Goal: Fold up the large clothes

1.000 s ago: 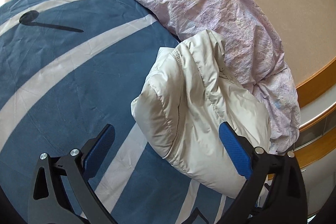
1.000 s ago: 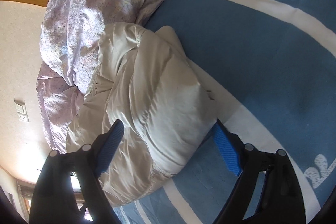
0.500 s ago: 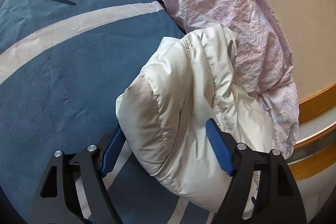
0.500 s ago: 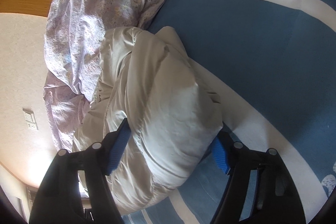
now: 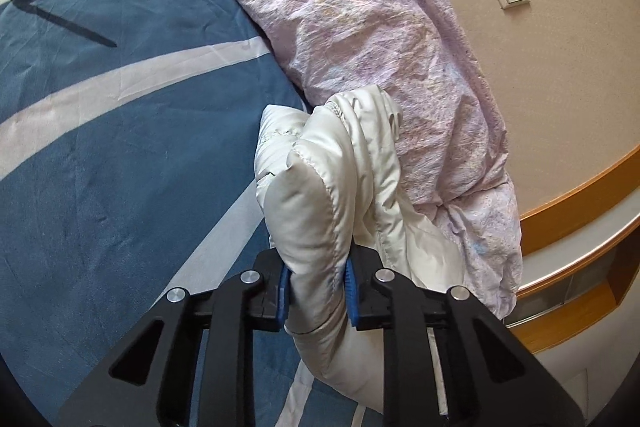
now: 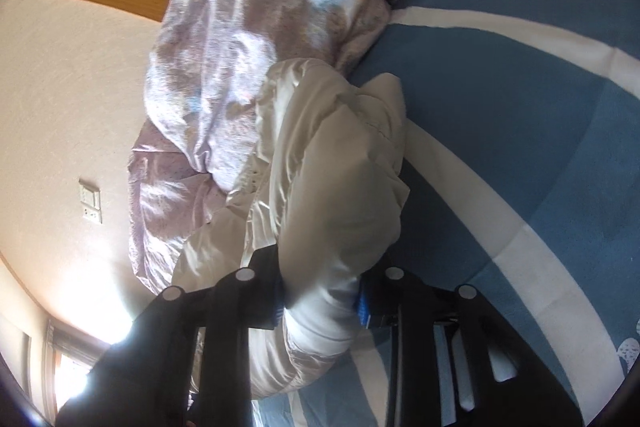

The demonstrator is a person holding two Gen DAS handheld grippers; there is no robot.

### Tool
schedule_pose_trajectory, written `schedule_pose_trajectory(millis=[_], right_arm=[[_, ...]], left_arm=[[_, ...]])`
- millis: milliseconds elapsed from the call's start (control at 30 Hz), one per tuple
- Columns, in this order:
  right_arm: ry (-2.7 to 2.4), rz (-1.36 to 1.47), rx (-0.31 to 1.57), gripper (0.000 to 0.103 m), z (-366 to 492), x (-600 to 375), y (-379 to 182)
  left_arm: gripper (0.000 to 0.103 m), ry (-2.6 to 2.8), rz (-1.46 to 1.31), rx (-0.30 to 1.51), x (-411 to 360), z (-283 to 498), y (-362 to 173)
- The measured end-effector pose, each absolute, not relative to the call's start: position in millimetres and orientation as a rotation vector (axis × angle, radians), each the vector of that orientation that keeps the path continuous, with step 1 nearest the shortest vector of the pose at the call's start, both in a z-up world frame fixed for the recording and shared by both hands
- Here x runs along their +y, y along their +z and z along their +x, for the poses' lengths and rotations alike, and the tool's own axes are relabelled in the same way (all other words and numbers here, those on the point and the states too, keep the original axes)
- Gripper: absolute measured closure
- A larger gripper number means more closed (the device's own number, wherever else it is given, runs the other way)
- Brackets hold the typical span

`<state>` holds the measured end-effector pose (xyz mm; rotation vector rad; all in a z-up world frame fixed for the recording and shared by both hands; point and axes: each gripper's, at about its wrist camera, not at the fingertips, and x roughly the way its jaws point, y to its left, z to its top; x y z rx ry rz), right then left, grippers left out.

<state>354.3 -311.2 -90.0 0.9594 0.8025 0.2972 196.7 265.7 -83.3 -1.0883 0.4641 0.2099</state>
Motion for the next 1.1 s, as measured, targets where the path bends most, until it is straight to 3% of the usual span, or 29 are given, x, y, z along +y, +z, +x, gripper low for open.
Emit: schedule_pose_trajectory(millis=[433,1100], right_arm=[[0.490,0.830,0.742,0.077,288,-295,-35],[0.504,0.754,0.840,0.077,192,-300,-73]], left_arm=[[0.083,0.163,-1.033,0.374,274,117,-37],[0.083,0.212,-1.038,0.422,274,10,-76]])
